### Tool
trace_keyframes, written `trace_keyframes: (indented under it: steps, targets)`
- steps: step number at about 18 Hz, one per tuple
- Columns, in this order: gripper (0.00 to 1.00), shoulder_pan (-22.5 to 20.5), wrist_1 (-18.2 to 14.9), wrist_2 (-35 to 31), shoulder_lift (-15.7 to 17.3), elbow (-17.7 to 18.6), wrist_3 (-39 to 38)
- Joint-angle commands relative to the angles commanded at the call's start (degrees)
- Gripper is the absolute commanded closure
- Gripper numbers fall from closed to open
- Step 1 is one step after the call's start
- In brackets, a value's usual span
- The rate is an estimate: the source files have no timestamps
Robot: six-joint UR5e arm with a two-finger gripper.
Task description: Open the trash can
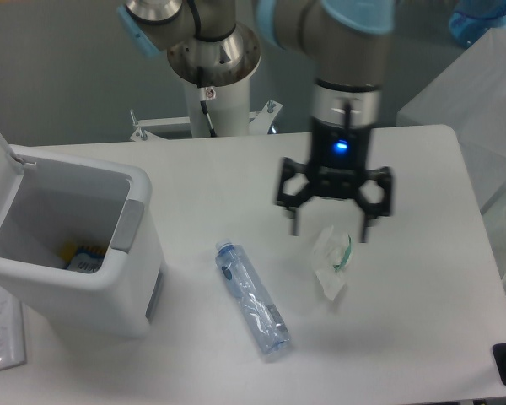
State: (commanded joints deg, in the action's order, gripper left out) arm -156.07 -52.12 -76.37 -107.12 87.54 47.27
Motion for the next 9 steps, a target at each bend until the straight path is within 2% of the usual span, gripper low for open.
trace_keyframes:
  steps: [2,4,6,9]
  targets:
    - [0.00,-1.60,-1.04,-2.90,-1.95,-0.62,7.35]
    - [0.00,-1.95,-3.06,-5.45,-1.78,-0.27,16.67]
    - [0.00,-1.95,-5.26,-6.60,-2.30,-0.62,21.96]
    - [0.00,-1.87,-5.27,-9.23,-4.58,-0.71,27.94]
